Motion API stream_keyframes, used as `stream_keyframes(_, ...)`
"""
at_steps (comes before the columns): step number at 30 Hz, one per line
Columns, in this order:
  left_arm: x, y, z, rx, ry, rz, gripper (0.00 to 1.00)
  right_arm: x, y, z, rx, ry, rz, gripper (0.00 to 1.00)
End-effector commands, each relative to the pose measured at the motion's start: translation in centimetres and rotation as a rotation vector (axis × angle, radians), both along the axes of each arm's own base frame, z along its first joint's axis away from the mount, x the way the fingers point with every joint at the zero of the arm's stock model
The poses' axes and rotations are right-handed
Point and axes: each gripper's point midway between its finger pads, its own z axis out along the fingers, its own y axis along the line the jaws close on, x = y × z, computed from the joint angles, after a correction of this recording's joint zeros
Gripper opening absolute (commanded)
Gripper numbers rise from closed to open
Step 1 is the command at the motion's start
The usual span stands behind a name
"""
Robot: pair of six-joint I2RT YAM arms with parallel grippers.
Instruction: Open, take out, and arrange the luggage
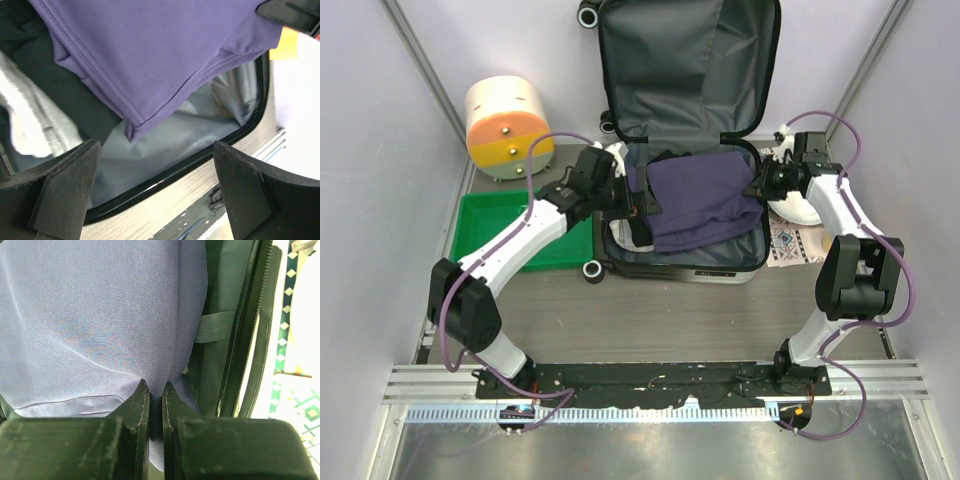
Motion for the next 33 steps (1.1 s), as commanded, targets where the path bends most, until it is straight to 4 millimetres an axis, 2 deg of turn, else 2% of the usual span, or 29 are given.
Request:
stream_keyframes(1, 1.6, -1.8, -0.5, -0.117, 0.027, 0.097, 1.0, 1.0, -2.0, 3.6, -0.05, -0.137, -0.07, 0.01)
stream_keyframes(3, 1.5, -3.6, 0.2, -0.189, 0.004, 0.058, 0.99, 1.1, -1.8, 3.5, -0.031, -0.138, -0.078, 0.01)
stream_keyframes(5, 1.1, -4.8, -0.3, -0.236, -0.006, 0.056, 0.99, 1.1, -1.5, 3.6, -0.008, -0.134, -0.081, 0.01)
stream_keyframes(9, 1.6, -5.3, -2.8, -0.26, 0.056, 0.111, 1.0, 1.3, -1.5, 3.7, -0.01, -0.142, -0.08, 0.01)
stream_keyframes(11, 1.8, -5.4, -3.5, -0.269, 0.058, 0.12, 1.0, 1.4, -1.5, 3.7, -0.011, -0.143, -0.077, 0.01)
stream_keyframes(15, 2.5, -5.3, -5.6, -0.234, 0.08, 0.15, 0.92, 1.4, -1.4, 3.7, -0.006, -0.142, -0.074, 0.01)
stream_keyframes(20, 2.8, -5.8, -7.2, -0.241, 0.108, 0.15, 0.83, 1.2, -1.4, 3.6, -0.006, -0.136, -0.068, 0.01)
stream_keyframes(24, 3.1, -6.5, -5.3, -0.284, 0.054, 0.111, 0.76, 1.1, -1.3, 3.5, -0.003, -0.132, -0.064, 0.01)
stream_keyframes(31, 4.3, -5.6, -1.2, -0.256, -0.084, 0.128, 0.7, 0.7, -1.1, 3.4, 0.001, -0.124, -0.052, 0.01)
stream_keyframes(33, 4.4, -5.0, -1.1, -0.196, -0.092, 0.141, 0.66, 0.8, -1.0, 3.3, 0.004, -0.124, -0.049, 0.01)
